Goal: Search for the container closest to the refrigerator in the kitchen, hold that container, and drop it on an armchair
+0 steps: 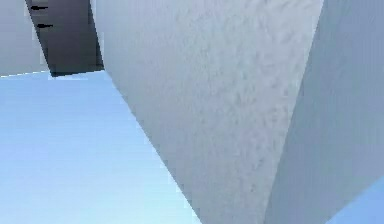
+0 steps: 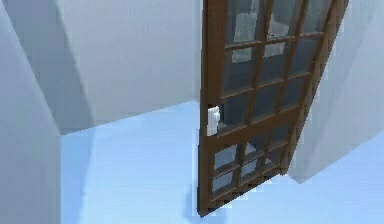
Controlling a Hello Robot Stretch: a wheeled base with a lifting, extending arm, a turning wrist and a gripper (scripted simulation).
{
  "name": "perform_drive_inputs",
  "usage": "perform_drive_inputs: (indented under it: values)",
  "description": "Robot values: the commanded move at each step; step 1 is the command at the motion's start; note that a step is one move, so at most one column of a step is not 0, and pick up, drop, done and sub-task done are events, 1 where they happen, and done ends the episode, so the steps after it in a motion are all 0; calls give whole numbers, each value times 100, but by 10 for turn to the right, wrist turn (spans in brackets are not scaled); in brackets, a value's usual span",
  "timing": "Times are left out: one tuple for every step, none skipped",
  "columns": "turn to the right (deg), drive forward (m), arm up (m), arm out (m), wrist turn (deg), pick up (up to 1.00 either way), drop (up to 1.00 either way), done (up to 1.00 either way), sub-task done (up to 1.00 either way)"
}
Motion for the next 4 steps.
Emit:
perform_drive_inputs:
  values:
    - [-450, 0, 0, 0, 0, 0, 0, 0, 0]
    - [-360, 0, 0, 0, 0, 0, 0, 0, 0]
    - [0, 55, 0, 0, 0, 0, 0, 0, 0]
    - [-360, 0, 0, 0, 0, 0, 0, 0, 0]
